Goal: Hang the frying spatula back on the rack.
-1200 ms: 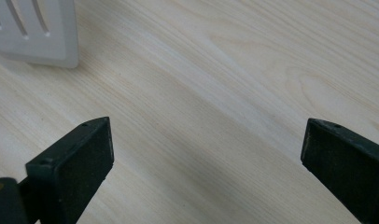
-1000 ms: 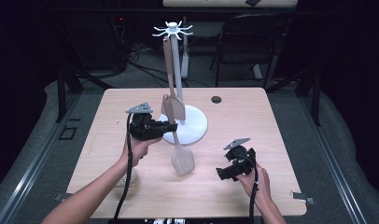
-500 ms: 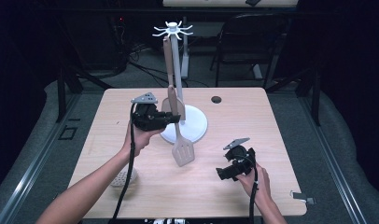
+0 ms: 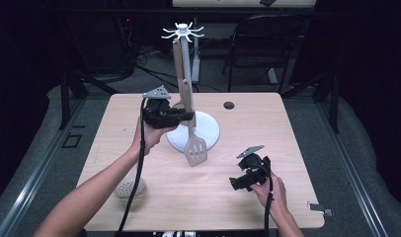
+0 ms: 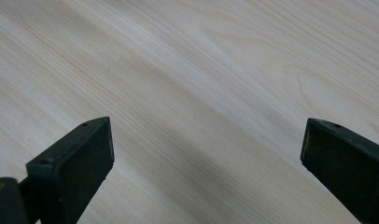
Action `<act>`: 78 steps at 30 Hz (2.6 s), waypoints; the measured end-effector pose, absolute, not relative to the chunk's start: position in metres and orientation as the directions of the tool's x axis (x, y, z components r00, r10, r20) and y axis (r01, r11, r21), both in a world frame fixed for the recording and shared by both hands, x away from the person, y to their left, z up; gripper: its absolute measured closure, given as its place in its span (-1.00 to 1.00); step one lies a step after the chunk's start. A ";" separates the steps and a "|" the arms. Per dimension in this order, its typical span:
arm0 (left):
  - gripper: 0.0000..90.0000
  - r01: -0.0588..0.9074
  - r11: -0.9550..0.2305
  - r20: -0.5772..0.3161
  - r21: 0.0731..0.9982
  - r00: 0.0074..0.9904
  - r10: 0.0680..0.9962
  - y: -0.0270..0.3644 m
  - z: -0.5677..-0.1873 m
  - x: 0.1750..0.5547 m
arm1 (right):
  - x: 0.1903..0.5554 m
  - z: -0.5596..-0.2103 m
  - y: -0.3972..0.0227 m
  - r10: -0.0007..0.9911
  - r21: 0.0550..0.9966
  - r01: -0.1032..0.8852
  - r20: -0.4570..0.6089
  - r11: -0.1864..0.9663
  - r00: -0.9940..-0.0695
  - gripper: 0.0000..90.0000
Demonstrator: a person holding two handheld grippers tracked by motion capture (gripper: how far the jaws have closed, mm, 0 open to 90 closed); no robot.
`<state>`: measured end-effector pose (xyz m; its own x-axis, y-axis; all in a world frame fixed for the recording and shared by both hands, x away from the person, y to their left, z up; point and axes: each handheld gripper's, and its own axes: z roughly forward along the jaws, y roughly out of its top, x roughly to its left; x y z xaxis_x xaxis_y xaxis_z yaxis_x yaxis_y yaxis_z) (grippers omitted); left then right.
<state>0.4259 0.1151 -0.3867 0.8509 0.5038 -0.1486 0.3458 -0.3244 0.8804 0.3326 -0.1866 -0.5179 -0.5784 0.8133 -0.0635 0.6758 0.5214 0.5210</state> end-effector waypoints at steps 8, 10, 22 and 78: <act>0.72 0.329 -0.336 -0.127 0.883 0.854 0.505 0.111 -0.374 0.434 | 0.333 -0.518 -0.187 0.813 0.526 0.673 -0.062 0.520 -0.580 -0.95; 0.72 0.325 -0.336 -0.122 0.884 0.855 0.504 0.110 -0.371 0.436 | 0.333 -0.518 -0.187 0.813 0.523 0.675 -0.061 0.521 -0.579 -0.95; 0.72 0.302 -0.347 -0.094 0.888 0.857 0.506 0.103 -0.355 0.444 | 0.333 -0.518 -0.187 0.810 0.513 0.674 -0.074 0.532 -0.582 -0.95; 0.71 0.350 -0.347 -0.088 0.870 0.803 0.590 0.096 -0.315 0.490 | 0.334 -0.518 -0.187 0.798 0.500 0.667 -0.084 0.552 -0.597 -0.94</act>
